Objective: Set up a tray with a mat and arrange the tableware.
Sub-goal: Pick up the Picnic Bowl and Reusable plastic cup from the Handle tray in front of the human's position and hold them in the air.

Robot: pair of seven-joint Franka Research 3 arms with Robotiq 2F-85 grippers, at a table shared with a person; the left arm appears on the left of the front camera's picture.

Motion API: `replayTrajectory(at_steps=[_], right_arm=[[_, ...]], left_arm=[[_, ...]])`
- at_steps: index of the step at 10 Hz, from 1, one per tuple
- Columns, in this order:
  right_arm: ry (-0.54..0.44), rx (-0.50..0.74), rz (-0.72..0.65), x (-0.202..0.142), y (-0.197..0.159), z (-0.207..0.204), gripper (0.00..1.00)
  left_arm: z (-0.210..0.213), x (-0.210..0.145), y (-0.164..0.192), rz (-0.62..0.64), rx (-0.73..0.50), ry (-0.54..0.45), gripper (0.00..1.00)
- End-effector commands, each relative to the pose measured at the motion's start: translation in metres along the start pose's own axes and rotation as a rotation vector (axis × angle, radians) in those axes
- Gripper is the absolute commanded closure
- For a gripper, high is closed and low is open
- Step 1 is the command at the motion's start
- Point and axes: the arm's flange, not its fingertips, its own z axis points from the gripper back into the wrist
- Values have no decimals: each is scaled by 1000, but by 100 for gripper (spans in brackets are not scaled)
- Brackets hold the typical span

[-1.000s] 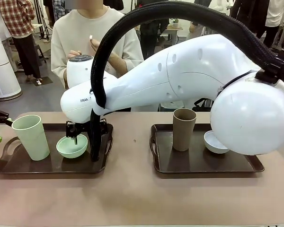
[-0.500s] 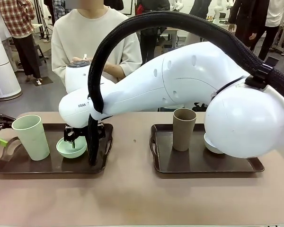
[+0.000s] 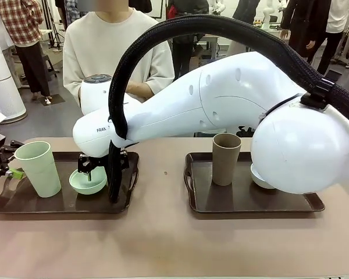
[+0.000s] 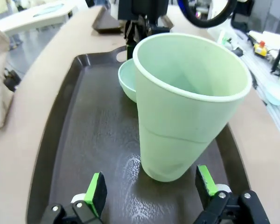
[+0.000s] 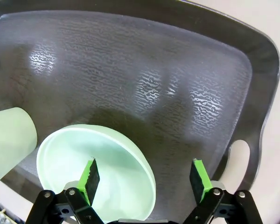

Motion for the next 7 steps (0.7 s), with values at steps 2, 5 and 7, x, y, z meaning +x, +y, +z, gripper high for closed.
replayTrajectory(at_steps=[2,5,7], right_arm=[[-9,35,14,2,-1,-1,0],[-14,43,22,1,-3,-3,0],[-5,44,30,1,-1,-6,0]], left_arm=[[-17,5,-4,34,38,-19,0],[-28,9,-7,52,64,-30,0],[-30,9,-11,42,38,-30,0]])
